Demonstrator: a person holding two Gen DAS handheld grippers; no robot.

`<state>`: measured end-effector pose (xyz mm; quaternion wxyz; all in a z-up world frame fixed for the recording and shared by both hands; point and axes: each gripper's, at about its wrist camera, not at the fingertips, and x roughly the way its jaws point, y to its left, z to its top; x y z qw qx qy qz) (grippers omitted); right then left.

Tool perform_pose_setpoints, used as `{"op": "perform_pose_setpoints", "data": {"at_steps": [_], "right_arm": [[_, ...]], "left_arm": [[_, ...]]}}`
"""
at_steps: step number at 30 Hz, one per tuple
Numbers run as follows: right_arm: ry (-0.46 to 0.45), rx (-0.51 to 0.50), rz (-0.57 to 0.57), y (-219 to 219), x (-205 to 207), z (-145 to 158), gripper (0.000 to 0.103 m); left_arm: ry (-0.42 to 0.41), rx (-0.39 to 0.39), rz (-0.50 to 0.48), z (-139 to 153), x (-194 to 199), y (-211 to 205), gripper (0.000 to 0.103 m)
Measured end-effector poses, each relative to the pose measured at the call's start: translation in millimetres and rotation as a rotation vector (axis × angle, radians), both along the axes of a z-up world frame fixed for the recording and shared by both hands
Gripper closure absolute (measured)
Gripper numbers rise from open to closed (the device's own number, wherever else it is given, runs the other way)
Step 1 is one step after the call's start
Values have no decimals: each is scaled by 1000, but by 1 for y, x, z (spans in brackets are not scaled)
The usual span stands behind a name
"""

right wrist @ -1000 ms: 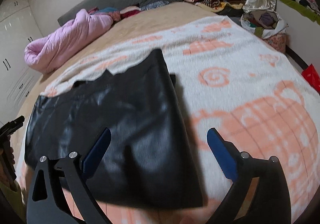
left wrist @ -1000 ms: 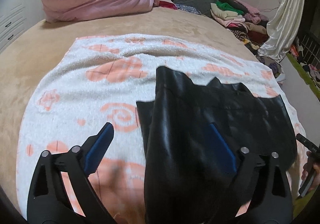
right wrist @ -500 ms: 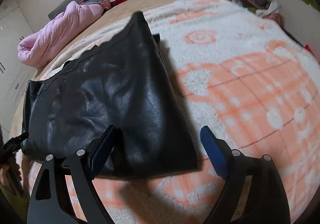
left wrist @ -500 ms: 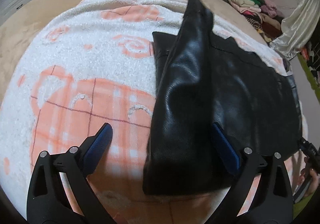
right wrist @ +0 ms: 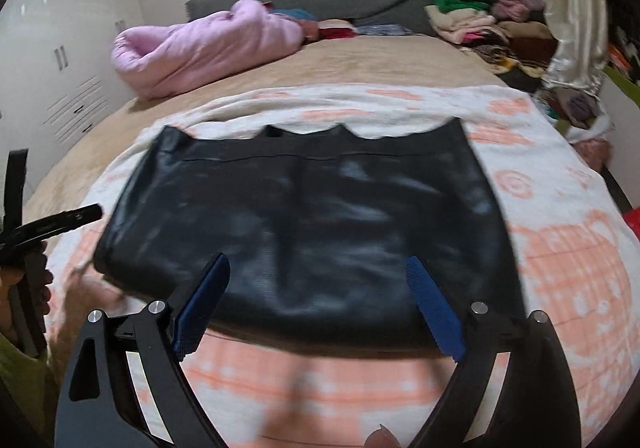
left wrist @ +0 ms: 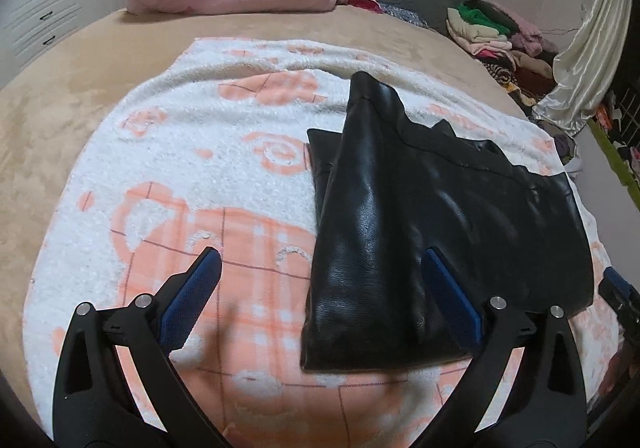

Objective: Fold large clothes

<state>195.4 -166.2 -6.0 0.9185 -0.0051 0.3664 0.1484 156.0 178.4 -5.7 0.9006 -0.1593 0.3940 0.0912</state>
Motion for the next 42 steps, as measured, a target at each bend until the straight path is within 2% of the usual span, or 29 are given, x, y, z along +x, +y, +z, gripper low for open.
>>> {"op": "perform_pose_setpoints", "data": {"at_steps": [8, 14, 16, 21, 25, 30, 32, 34, 36, 39, 42], "right_arm": [[8, -23, 78, 53, 7, 2, 16], [37, -50, 84, 72, 15, -9, 36], [56, -67, 62, 76, 22, -16, 39], [207, -108, 17, 76, 46, -61, 40], [197, -118, 21, 77, 46, -74, 40], [218, -83, 28, 72, 48, -63, 42], [184, -70, 29, 71, 50, -48, 50], [140, -50, 27, 68, 60, -33, 51], [139, -48, 17, 69, 80, -26, 56], [135, -61, 7, 73, 114, -23, 60], [135, -83, -9, 83, 147, -25, 60]], "left_arm": [[-21, 5, 21, 10, -6, 12, 10], [-22, 7, 29, 9, -6, 17, 10], [-13, 9, 34, 7, -3, 18, 10], [4, -1, 34, 2, 7, 20, 10], [21, -5, 22, -3, 20, 20, 10], [50, -43, -35, -9, 56, 17, 10], [76, -35, -49, -16, 71, 17, 10], [100, -67, -47, -26, 84, 22, 10], [108, -117, -48, -35, 89, 28, 10], [117, -135, -63, -44, 95, 31, 10], [105, -168, -79, -47, 95, 32, 20]]}}
